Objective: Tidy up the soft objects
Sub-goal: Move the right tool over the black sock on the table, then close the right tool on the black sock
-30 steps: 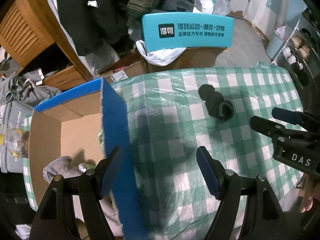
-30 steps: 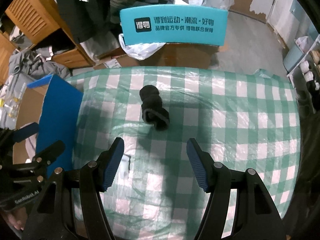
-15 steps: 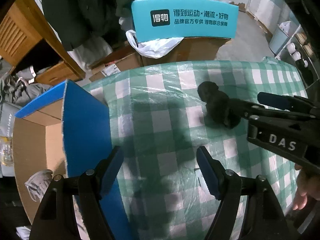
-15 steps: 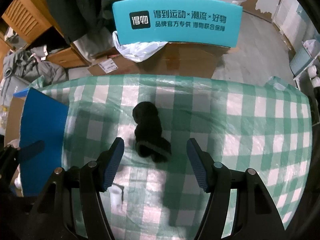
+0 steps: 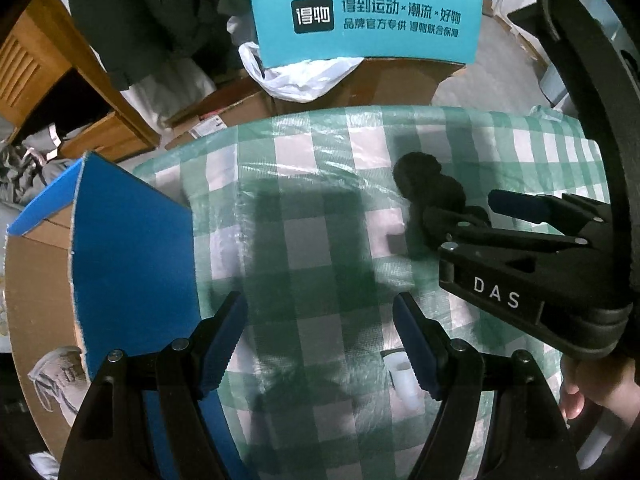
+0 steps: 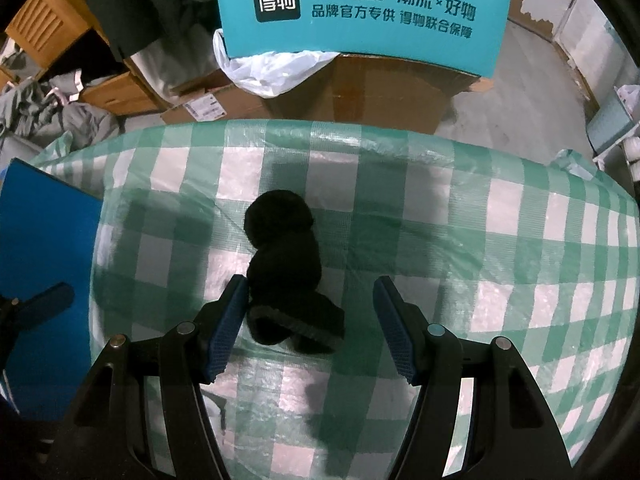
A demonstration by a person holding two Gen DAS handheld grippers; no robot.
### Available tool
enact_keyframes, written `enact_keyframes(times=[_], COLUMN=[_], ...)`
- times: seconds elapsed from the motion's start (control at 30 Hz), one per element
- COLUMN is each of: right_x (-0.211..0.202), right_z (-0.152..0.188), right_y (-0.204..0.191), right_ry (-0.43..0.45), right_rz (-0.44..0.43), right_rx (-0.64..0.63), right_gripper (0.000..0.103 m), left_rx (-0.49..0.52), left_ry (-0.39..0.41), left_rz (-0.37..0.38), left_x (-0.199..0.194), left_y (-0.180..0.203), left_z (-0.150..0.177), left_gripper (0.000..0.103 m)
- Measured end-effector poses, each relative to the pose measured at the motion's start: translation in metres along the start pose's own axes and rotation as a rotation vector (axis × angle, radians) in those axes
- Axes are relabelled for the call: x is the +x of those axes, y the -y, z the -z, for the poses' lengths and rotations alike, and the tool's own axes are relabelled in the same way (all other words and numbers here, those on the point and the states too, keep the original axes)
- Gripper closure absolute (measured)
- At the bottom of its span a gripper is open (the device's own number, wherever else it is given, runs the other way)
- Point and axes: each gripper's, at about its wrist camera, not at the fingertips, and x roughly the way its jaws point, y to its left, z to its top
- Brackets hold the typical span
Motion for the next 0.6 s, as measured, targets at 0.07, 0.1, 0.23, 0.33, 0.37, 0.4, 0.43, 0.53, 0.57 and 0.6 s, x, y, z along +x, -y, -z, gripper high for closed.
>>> enact_keyframes(times=[0.07,0.1,0.23,0.33,0.37,0.4,0.43,0.53,0.57,0.6], right_x=[0.002,0.004,0.010,0.016,0.016,0.015,0.014,0.007,0.004,0.001], right_z=[-0.001,-0.001,0.000,0.004,0.005,0.006,0.007,0.009,0.011,0.012], right_y=[-0.001,-0.001,-0.006,-0.007,-0.006,-0.006,-0.005,-0.001,0.002,0.004], right_ry=[-0.001,-0.002,-0.020,-0.044,-0.040,-0.040,-0.045,-0.041,-0.040,-0.038], right_rz=[-0.005,-0.005,0.005,0.000,-0.001,-0.005,-0.012,0.004,0.001,-0.001], right_rx=[-0.005,-0.009,-0.037,-0.041,-0.037,-0.031,-0.020,0.000,0.013,0.024], right_gripper=[0.037,0.037,0.051,0.059,0.063,0.066,0.070,0.072,0.072,0.072], left_rx=[-0.003,-0.005,-0.020,-0.017,-0.016,-0.015,-0.015,-0.018,-0.018,-0.016], left_ry=[-0.006,-0.010,-0.028,-0.035,-0.038,-0.040,-0.043,-0.052,-0.055,-0.059], left_rz=[0.000,0.001,0.008,0.012,0.015,0.017,0.022,0.038,0.044,0.046], left_x=[0.004,0.005,0.012,0.014,0.014,0.015,0.015,0.015,0.016,0.016], left_y=[-0.001,-0.001,-0.004,-0.004,-0.004,-0.004,-0.003,-0.002,-0.001,0.000], left_z=[0.000,0.001,0.006,0.009,0.011,0.012,0.014,0.019,0.020,0.022], left_gripper=[0.026,0.026,0.026,0.026,0.026,0.026,0.026,0.026,0.026,0.026])
